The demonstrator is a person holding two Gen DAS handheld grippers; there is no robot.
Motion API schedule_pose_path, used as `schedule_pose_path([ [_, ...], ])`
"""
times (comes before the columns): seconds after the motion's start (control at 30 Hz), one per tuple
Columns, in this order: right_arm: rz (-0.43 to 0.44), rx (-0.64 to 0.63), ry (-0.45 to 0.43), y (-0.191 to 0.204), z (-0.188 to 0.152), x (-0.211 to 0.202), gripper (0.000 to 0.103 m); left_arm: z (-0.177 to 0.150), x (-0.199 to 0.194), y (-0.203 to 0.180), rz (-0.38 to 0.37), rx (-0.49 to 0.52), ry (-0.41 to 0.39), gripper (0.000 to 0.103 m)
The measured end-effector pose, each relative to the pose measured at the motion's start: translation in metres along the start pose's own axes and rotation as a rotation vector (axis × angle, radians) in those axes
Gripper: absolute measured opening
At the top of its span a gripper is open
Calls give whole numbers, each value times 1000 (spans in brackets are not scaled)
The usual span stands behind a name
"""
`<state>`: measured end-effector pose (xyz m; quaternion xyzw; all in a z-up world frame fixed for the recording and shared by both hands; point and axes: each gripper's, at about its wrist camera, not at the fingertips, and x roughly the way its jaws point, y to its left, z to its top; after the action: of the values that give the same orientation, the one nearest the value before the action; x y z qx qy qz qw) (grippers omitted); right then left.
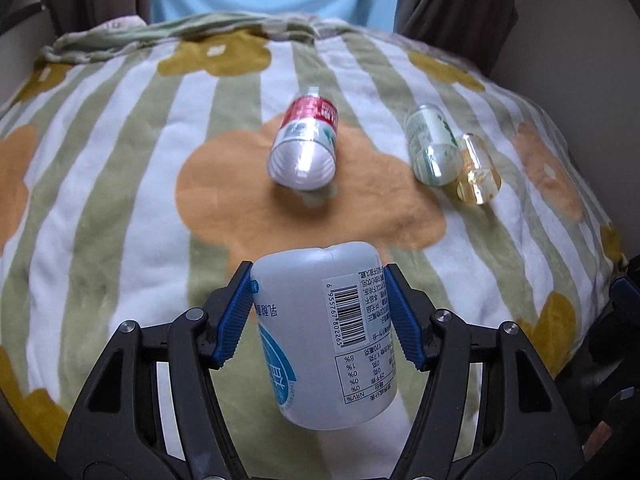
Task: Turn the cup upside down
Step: 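Lift the cup with the left tool and set it rim-down on the blanket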
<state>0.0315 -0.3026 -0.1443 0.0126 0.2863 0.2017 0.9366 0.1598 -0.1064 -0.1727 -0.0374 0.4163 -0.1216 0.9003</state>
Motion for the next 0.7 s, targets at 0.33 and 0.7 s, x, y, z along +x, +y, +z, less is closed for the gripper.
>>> schedule_pose_path([
  [0.33,11,1,50,3,-19,22,88,-5,29,4,35,29,-111,61],
  [0.7,14,24,61,0,-26,19,88,-27,20,3,53,30,-55,61],
])
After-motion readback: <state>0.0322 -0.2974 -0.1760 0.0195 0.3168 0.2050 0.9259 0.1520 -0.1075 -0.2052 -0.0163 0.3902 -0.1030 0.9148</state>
